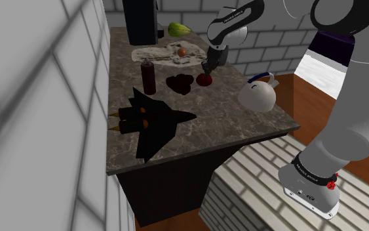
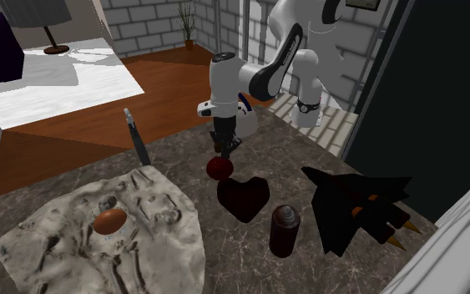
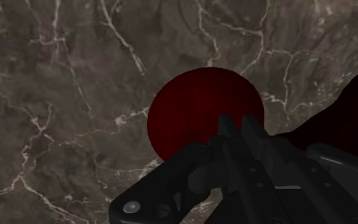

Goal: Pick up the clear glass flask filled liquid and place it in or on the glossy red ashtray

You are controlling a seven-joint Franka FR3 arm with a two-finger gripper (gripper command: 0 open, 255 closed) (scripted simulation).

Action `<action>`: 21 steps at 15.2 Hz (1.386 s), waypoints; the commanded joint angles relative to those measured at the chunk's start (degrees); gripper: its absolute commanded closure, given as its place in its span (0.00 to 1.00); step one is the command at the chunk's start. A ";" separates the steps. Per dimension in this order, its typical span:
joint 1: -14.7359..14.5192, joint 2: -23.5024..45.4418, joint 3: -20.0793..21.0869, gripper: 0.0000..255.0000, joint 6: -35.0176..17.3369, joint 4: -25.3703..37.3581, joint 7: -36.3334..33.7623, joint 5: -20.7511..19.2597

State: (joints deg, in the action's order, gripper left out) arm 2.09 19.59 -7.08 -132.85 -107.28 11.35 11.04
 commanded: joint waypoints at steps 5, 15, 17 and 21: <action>-0.01 0.02 0.01 1.00 -0.01 -0.01 0.00 0.00; -0.22 -3.44 -0.46 1.00 6.48 3.12 -1.34 -1.29; -0.24 -4.02 -0.53 1.00 7.82 3.90 -1.59 -1.51; -0.27 -5.04 -0.65 1.00 10.54 5.63 -2.05 -1.91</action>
State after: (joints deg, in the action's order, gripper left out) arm 1.83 14.68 -7.70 -123.20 -102.42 9.46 9.24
